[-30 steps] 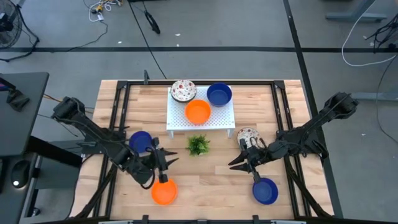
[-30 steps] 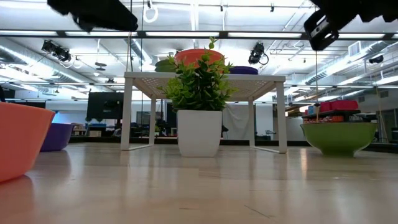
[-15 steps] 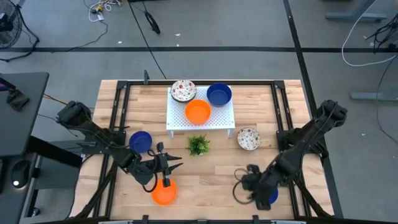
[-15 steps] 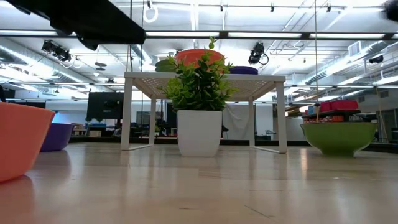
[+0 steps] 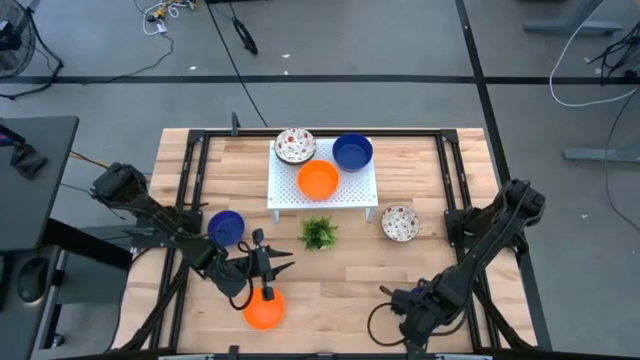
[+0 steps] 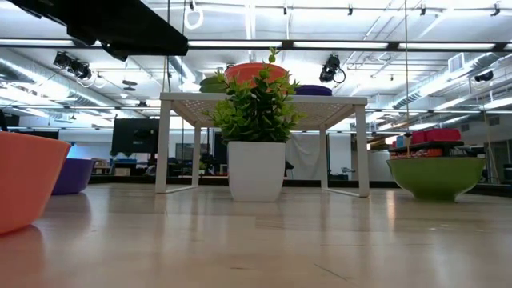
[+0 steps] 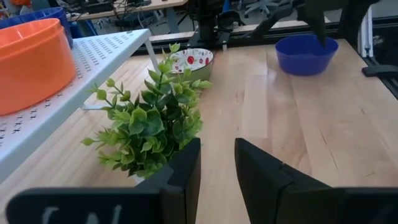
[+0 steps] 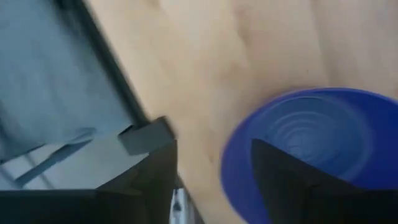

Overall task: Pick & Place Mini bowls
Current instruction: Stack the blue bowl on top of the blue bowl on the shelf

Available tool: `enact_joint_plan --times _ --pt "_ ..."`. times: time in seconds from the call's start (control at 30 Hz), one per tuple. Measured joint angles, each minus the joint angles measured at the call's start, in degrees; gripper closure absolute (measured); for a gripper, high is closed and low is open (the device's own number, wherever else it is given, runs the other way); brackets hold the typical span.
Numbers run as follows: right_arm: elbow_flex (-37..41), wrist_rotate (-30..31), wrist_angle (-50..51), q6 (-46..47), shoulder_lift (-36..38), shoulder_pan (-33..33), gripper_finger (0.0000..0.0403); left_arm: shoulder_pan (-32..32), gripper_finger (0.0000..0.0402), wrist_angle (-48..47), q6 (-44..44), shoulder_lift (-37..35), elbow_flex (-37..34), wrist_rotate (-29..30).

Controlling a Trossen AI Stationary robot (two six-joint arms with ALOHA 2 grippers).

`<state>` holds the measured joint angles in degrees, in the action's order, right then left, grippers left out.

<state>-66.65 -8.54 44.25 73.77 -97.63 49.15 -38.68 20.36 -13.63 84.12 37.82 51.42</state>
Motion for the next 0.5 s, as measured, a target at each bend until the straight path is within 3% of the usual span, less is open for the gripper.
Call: enact_joint_plan --times 0.23,0.5 --pt "0.02 2.14 1.82 0.9 -1.01 -0.17 0.0247 0.0 0.0298 -0.03 -0.02 0.0 0.0 0.12" --pt "0.02 2.43 2.45 1.32 -3.79 -1.42 0.0269 -0.02 0.0298 -0.07 -0.77 0.0 0.0 -0.17"
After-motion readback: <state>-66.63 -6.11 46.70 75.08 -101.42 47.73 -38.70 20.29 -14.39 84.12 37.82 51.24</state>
